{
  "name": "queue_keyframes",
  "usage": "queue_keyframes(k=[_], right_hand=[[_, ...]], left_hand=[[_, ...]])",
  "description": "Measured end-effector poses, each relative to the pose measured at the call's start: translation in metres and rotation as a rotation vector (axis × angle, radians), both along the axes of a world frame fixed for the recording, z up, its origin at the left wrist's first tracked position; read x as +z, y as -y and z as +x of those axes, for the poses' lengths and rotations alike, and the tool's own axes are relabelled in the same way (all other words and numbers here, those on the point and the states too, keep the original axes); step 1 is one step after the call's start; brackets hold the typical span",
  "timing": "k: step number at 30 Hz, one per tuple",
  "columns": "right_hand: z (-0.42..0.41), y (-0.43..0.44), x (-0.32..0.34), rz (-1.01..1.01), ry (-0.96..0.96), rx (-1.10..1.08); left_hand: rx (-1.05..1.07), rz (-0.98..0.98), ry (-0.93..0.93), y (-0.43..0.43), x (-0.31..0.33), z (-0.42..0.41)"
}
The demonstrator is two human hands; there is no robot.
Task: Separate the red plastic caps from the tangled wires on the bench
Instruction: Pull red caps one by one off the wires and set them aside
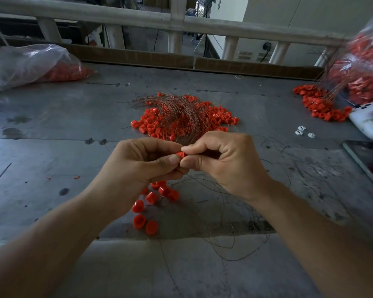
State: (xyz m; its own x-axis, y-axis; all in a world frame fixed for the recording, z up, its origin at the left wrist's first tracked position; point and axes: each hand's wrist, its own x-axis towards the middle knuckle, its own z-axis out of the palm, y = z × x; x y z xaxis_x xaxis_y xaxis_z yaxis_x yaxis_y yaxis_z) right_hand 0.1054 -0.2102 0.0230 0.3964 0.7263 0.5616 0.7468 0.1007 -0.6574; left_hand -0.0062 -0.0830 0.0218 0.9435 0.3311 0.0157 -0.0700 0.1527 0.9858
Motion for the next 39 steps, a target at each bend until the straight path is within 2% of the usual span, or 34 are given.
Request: queue_keyframes(k=[4, 8, 12, 16, 18, 30, 39], right_hand=[[0.0, 0.001, 0.003, -0.076, -0.125, 0.089], [0.001, 0.003, 0.006, -0.214, -0.052, 0.178], [0.0, 0.003, 0.007, -0.219, 0.003, 0.144], [-0.001, 0.003, 0.004, -0.232, 0.106, 0.106], [-0.003, 0.003, 0.003, -0.226, 0.136, 0.1], [-0.013, 0.004, 0.005, -0.168, 0.194, 0.044], [-0.004, 0.004, 0.006, -0.062, 0.082, 0.026]], left_hand=[[-0.088, -0.05, -0.002, -0.004, 0.002, -0.002], [-0.145, -0.035, -0.024, -0.006, 0.001, -0.003], [-0.172, -0.049, 0.028, -0.003, 0.003, -0.004], [-0.078, 0.254, 0.061, 0.007, 0.002, -0.005], [-0.041, 0.32, 0.067, 0.01, 0.001, -0.004], [-0.048, 0.228, 0.12, 0.014, 0.003, -0.01], [-0.089, 0.054, 0.104, 0.009, 0.006, -0.007]])
